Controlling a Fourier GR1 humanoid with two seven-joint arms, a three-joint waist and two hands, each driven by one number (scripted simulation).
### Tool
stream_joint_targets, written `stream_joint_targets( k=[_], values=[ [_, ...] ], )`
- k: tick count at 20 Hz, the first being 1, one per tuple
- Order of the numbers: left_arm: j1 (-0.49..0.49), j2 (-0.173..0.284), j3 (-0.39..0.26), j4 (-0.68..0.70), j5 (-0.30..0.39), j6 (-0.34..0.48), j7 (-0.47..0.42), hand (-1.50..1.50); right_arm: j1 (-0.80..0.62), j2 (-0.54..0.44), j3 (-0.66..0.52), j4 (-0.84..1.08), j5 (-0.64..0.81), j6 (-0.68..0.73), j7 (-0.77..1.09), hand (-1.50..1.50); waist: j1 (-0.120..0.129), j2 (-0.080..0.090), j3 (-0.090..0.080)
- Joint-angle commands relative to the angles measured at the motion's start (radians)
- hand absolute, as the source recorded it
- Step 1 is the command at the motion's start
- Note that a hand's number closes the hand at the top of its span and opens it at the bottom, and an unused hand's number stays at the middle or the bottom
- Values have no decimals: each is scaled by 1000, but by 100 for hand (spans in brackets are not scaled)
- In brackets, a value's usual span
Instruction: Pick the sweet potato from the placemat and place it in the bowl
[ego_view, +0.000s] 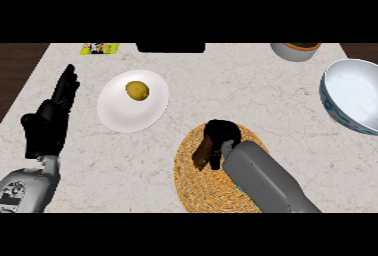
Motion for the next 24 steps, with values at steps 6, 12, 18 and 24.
stream_joint_targets(
  k=[6, 12, 18, 24],
  values=[
    [-4, -4, 13, 6, 19, -33, -24, 0, -189, 53, -192, 127, 51, -458, 11, 150, 51, 36, 11],
    [25, -30, -9, -6, -29, -1, -29, 0, -283, 53, -187, 151, 48, -666, 15, 150, 35, 25, 10],
    [9, -24, 18, 21, -24, -9, -39, 0, -289, 53, -142, 7, 148, -933, 123, 150, 3, 16, 9],
    [33, -43, -10, -56, -53, 10, 38, 0, -321, -57, -197, -30, 312, -907, 319, 150, -15, 10, 10]
  ],
)
